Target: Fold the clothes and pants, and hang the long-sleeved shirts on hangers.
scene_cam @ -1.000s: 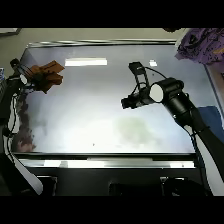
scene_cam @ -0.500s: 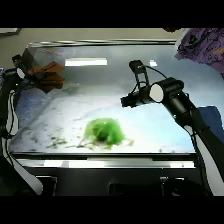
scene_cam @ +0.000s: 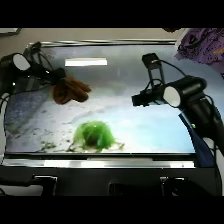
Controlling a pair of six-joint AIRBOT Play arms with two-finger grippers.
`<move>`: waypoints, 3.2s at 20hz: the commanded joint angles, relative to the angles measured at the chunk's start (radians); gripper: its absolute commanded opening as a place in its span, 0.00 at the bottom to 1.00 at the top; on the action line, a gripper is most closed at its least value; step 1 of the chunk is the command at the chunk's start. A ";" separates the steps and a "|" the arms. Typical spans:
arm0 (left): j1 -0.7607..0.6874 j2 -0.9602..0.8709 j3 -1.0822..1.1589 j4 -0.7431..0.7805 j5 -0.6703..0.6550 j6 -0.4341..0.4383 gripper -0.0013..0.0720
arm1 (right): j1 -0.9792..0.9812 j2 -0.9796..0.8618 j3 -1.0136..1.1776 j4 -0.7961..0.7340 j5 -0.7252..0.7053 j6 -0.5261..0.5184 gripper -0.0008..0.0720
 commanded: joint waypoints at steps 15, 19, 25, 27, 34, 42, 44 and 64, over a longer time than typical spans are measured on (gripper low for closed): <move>-0.201 0.082 -0.193 -0.094 0.125 -0.140 0.88 | -0.258 0.140 -0.114 -0.121 0.093 0.051 0.45; 0.036 0.191 -0.171 -0.093 0.095 -0.074 0.88 | -0.649 0.119 -0.372 0.551 0.000 -0.119 0.46; 0.194 0.195 -0.172 -0.094 0.097 -0.074 0.88 | -0.637 0.088 -0.802 0.948 -0.076 -0.395 0.62; 0.203 0.195 -0.172 -0.093 0.098 -0.074 0.88 | -0.581 0.087 -0.875 0.963 -0.158 -0.395 0.62; 0.201 0.195 -0.172 -0.094 0.099 -0.074 0.88 | -0.314 -0.022 -0.904 1.068 -0.420 -0.388 0.62; 0.208 0.146 -0.172 -0.090 0.062 -0.074 0.89 | -0.303 -0.063 -0.903 1.149 -0.571 -0.414 0.54; 0.207 0.097 -0.172 -0.104 0.053 -0.073 0.89 | -0.303 -0.067 -0.903 1.149 -0.577 -0.414 0.45; 0.103 -0.369 -0.170 -0.611 0.292 0.325 0.89 | -0.303 -0.068 -0.886 1.123 -0.499 -0.372 0.06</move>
